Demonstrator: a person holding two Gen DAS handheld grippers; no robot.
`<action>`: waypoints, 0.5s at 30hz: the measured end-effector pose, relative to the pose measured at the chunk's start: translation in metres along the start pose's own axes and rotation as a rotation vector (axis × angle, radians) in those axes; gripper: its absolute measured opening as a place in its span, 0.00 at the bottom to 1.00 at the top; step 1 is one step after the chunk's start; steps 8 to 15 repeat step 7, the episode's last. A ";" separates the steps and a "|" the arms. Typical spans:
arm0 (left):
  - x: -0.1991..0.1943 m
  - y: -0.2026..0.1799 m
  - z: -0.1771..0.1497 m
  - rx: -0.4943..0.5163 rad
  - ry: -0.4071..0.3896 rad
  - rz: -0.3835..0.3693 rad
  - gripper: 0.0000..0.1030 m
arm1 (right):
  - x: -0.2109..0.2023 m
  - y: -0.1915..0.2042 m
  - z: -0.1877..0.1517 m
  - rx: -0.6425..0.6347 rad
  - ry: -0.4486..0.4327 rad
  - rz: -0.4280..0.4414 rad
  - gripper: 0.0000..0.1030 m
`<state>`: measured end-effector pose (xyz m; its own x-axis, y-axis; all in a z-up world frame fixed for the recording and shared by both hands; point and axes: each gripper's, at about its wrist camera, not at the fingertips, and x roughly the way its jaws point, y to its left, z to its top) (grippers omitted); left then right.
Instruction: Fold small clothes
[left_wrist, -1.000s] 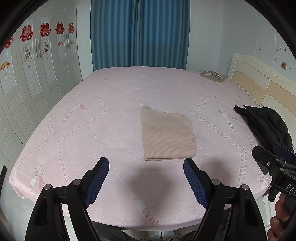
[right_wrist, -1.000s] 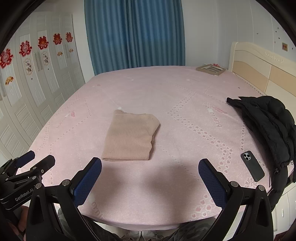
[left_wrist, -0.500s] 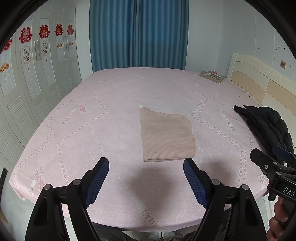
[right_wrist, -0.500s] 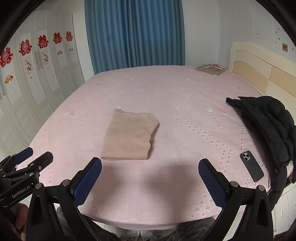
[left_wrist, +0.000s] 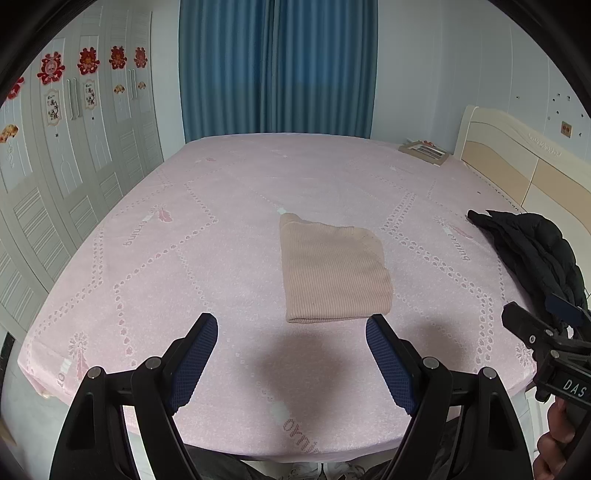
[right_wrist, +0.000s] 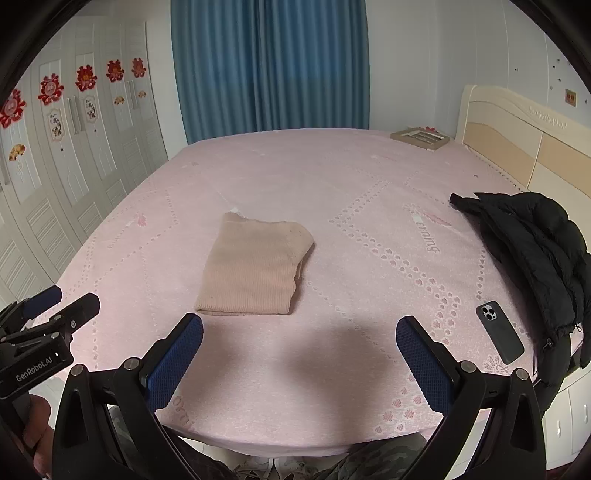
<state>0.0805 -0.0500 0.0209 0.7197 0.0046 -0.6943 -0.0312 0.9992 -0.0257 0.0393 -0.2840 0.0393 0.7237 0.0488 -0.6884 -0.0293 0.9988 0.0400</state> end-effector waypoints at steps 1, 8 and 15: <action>0.000 0.000 0.000 -0.001 -0.002 -0.001 0.79 | 0.001 -0.001 0.000 -0.001 0.001 0.000 0.99; 0.005 -0.001 0.004 0.009 -0.003 0.004 0.79 | 0.006 -0.001 -0.001 -0.003 0.006 0.007 0.99; 0.005 -0.001 0.004 0.009 -0.003 0.004 0.79 | 0.006 -0.001 -0.001 -0.003 0.006 0.007 0.99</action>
